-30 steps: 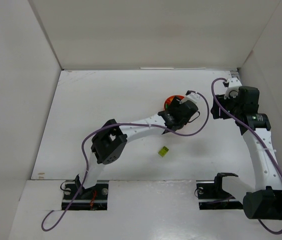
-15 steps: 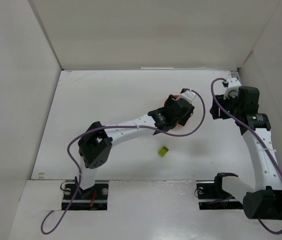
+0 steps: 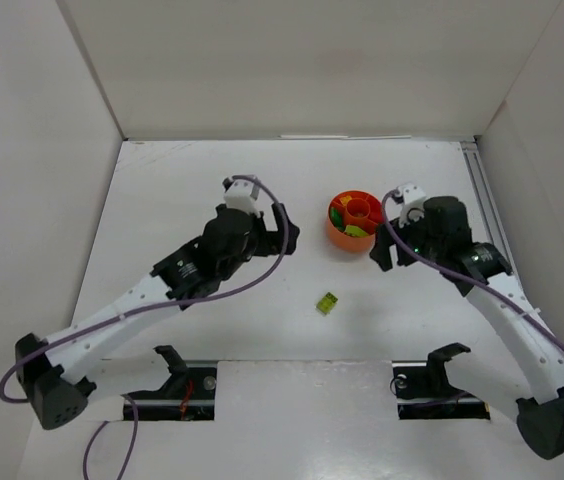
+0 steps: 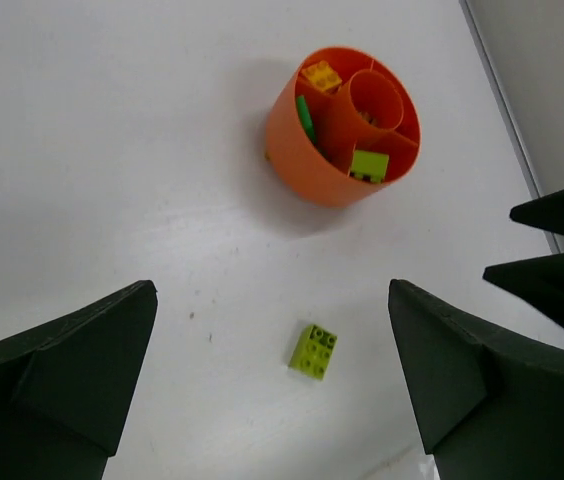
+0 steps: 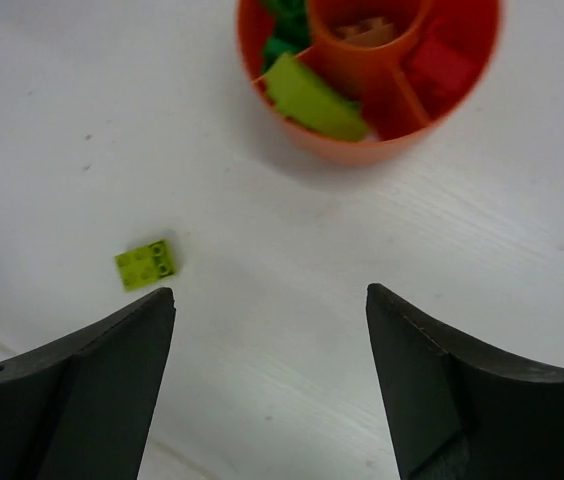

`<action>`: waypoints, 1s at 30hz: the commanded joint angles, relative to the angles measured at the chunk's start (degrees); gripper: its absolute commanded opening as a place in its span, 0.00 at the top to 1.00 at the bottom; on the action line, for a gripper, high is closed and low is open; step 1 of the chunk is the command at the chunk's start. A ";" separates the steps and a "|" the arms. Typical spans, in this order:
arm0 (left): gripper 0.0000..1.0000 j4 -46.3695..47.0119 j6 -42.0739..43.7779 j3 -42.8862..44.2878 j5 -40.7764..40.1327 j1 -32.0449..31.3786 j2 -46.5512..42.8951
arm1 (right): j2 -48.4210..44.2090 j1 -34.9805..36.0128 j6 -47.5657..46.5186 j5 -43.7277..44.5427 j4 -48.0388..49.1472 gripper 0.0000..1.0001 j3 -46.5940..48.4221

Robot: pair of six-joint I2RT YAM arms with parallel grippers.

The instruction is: Sort the legos into containers by color

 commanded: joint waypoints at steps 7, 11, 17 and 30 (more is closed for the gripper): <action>0.00 -7.97 -15.98 -14.05 2.70 0.19 -17.29 | 3.28 33.52 39.84 28.40 10.37 0.20 -8.75; 0.00 -10.34 -17.39 -15.81 5.26 0.19 -20.11 | 9.43 43.63 58.30 41.49 13.11 0.21 -10.86; 0.00 -13.60 -17.91 -16.43 8.69 0.19 -23.45 | 25.84 49.36 75.18 44.86 5.82 0.19 -4.46; 0.00 -13.25 -15.63 -18.18 10.45 0.19 -28.03 | 30.45 49.36 83.29 47.50 5.37 0.22 -5.15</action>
